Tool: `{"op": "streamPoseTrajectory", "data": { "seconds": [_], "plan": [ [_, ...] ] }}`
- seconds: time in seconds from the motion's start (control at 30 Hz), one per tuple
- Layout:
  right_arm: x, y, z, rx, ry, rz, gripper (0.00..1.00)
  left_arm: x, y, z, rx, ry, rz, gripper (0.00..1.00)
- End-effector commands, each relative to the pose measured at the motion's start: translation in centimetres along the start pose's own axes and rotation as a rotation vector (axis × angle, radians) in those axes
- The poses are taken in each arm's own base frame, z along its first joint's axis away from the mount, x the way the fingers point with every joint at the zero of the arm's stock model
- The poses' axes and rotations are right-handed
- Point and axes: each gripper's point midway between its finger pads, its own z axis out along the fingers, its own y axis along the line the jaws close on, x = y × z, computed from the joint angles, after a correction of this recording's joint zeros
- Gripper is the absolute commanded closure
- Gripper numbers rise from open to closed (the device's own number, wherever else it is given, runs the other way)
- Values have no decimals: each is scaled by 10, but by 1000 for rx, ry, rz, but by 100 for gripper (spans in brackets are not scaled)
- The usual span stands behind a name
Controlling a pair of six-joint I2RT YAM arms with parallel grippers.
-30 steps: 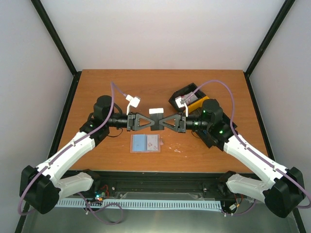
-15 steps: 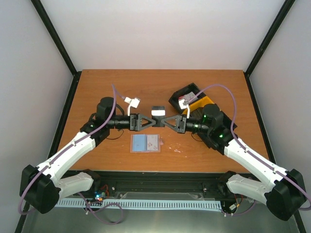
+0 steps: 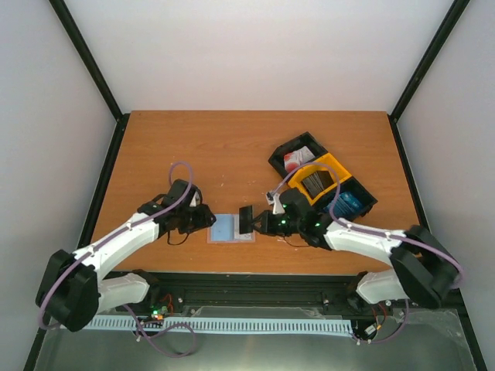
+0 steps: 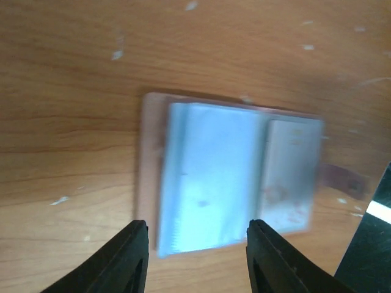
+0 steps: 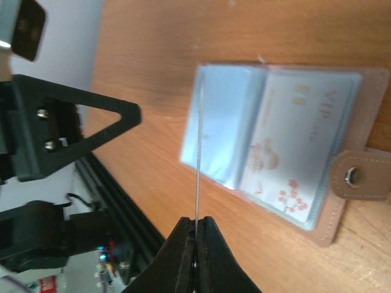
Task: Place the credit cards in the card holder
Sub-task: Insert the credit card into the card holder.
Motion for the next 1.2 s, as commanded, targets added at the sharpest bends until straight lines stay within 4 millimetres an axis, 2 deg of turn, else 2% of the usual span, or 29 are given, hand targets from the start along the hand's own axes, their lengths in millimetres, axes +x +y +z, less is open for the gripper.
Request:
{"op": "streamPoseTrajectory", "data": {
  "seconds": [0.0, 0.2, 0.37, 0.6, 0.87, 1.17],
  "plan": [
    [-1, -11, 25, 33, -32, 6, 97, -2, 32, 11, -143, -25, -46, 55],
    [0, -23, 46, 50, -23, 18, 97, -1, 36, 28, -157, 5, -28, 54],
    [5, -28, 62, 25, 5, 46, 97, 9, 45, 36, -177, 44, -25, 56],
    [6, -24, 76, -32, 12, 59, 97, 17, 47, 39, -181, 89, -5, 69],
    [13, -36, 83, -8, 36, 111, 97, 21, 49, 46, -188, 124, 13, 84],
    [9, -27, 77, -30, 42, 127, 97, 19, 53, 44, -211, 112, 15, 87]
  ]
}}
